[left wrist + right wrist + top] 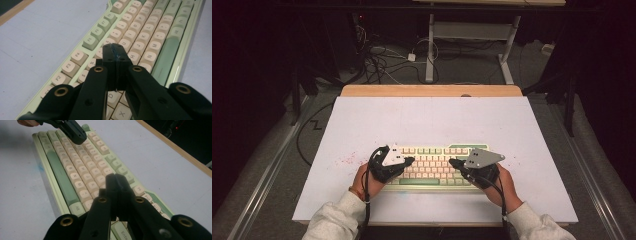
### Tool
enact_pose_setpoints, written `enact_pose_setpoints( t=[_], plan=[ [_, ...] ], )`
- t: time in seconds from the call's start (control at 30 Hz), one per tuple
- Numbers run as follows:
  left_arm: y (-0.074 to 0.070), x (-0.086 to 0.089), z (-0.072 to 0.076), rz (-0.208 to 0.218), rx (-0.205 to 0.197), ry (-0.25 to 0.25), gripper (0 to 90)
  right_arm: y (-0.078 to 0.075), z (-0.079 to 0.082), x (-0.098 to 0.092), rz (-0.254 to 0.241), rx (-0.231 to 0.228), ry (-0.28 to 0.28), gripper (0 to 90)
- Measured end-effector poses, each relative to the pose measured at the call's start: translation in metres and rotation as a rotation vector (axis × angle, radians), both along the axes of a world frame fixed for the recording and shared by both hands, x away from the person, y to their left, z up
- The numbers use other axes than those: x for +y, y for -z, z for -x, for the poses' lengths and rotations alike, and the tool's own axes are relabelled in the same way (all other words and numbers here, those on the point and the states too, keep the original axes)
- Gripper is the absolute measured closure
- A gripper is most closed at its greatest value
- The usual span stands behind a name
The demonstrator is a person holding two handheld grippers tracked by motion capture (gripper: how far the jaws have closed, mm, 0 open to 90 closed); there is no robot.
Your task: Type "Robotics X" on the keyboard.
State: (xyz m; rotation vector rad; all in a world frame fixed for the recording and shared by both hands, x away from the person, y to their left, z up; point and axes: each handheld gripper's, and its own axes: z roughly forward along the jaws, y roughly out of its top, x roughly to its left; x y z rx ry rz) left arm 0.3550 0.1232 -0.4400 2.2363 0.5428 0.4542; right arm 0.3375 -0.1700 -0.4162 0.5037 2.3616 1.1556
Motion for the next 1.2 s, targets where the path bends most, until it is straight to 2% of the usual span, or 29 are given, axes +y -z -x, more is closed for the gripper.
enact_pose_setpoints(
  t=[0.53, 0.77, 1.03, 1.2],
  plan=[
    [0.005, -0.009, -0.007, -0.024, 0.022, 0.010, 87.6, 0.000, 0.000, 0.000, 0.007, 0.005, -0.003, 89.7],
    [0.007, -0.015, -0.010, -0.066, 0.029, 0.010, 87.6, 0.001, 0.000, 0.001, 0.010, 0.007, -0.006, 89.7],
    [0.010, -0.022, -0.014, -0.112, 0.056, 0.006, 87.6, 0.001, 0.000, 0.002, 0.013, 0.008, -0.007, 89.8],
    [0.010, -0.022, -0.016, -0.116, 0.058, 0.003, 87.6, 0.002, 0.001, 0.002, 0.014, 0.011, -0.009, 89.7]
  ],
)
